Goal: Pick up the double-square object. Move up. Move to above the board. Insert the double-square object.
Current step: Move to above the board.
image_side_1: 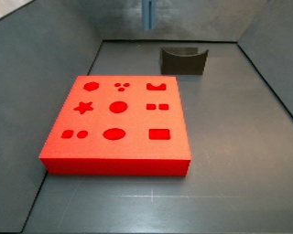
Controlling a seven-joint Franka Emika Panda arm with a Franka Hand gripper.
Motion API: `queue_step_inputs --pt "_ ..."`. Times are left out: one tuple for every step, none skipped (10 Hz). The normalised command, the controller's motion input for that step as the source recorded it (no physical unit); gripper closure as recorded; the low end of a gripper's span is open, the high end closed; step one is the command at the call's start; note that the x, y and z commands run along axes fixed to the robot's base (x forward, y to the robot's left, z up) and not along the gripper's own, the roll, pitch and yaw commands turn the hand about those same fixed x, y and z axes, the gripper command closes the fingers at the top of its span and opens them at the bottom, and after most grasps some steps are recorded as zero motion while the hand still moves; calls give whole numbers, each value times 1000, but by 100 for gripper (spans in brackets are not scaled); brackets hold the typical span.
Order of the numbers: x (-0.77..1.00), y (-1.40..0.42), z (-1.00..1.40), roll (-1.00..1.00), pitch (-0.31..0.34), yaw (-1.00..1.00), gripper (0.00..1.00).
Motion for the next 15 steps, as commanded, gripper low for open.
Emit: queue_step_inputs --pt "51 -256 991 66 99 13 100" --pt "35 -153 784 80 102 19 100" --pt "24 -94 629 81 101 21 100" --pt "14 -51 419 76 98 25 100" --pt "13 -38 263 78 97 29 100" --pt "-16 -1000 168 43 50 -1000 100" --pt "-15 -1000 154 42 46 -1000 100" --pt "-25 -1000 161 44 32 -1000 100" --pt "-28 -1000 159 23 27 -1000 100" --pt "-25 -1000 161 25 38 -1000 100" --pt "-24 -1000 163 17 42 -1000 100" --pt "-27 -1000 166 10 52 -1000 100" --pt "-28 -1000 169 -10 62 -988 100" --pt "-25 -1000 175 -26 64 -626 100" --pt "-22 -1000 179 -36 71 -395 100"
